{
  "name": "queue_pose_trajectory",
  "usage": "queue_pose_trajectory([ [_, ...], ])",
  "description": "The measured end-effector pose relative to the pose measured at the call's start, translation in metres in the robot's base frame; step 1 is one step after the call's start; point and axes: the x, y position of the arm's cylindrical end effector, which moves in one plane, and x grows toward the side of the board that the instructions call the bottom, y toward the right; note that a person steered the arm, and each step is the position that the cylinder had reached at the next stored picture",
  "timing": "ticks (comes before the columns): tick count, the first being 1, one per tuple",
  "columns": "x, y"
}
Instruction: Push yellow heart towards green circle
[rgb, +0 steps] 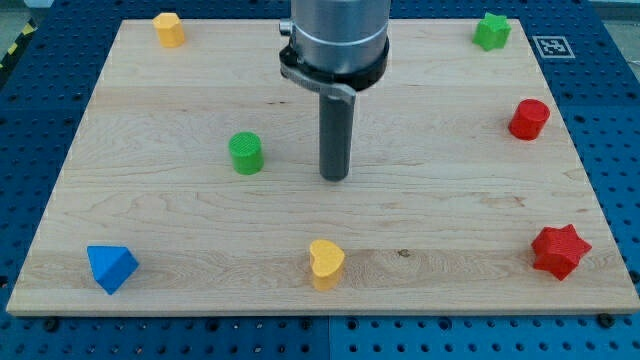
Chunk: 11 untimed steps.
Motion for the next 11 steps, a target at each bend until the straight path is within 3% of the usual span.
queue_pose_trajectory([
  [1, 0.076, 0.018],
  [4, 0.13, 0.011],
  [5, 0.121, 0.011],
  [8, 0.096, -0.065],
  [11, 0.06, -0.052],
])
